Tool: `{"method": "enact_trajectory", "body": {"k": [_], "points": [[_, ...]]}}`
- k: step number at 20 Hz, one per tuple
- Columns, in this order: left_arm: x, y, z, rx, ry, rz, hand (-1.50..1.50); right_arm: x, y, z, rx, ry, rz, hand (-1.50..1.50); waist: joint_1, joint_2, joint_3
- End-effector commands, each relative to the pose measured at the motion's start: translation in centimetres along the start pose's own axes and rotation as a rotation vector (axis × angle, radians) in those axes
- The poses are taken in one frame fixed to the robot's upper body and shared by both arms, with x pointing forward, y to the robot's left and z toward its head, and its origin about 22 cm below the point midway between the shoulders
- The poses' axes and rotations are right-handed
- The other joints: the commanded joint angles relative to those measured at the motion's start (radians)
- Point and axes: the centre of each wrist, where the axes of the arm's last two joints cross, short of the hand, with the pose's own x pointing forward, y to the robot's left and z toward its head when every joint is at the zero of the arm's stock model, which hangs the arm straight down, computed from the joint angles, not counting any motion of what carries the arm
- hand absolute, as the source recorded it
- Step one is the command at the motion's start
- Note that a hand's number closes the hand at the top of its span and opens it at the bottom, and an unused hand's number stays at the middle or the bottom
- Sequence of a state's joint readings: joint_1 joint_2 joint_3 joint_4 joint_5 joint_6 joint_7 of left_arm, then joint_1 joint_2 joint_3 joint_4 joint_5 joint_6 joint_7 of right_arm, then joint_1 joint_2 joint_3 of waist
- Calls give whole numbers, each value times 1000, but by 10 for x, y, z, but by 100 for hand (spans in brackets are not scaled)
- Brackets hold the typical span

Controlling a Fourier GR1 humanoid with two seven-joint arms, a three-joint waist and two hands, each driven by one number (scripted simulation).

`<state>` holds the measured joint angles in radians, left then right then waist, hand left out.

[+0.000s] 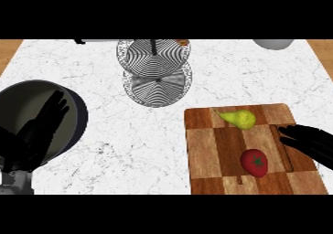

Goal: Pick the tomato from the cutting board and place it in the tiered basket

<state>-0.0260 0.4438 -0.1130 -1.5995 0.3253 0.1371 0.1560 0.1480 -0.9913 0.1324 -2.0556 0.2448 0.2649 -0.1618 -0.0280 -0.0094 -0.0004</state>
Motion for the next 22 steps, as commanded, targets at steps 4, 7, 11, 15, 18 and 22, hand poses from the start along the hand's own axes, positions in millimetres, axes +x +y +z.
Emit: {"method": "enact_trajectory", "body": {"k": [4,7,11,15,18,22], "points": [[1,-5,-19,-15,9,4,0,55,7,8,182,81,97,-150,8,8,-1],[2,-14,-10,-44,14,18,0,69,20,-3,106,140,90,-150,24,9,0],[2,0,-6,-16,10,-22,0,69,51,-15,97,175,72,-150,28,9,0],[6,12,-5,-27,-2,2,0,48,71,-34,112,262,104,-150,33,10,0],[5,-2,-10,-22,3,0,0,35,64,-42,127,290,117,-150,30,10,0],[-4,-3,-13,-36,14,1,0,18,109,-45,109,273,135,-150,26,9,1]]}}
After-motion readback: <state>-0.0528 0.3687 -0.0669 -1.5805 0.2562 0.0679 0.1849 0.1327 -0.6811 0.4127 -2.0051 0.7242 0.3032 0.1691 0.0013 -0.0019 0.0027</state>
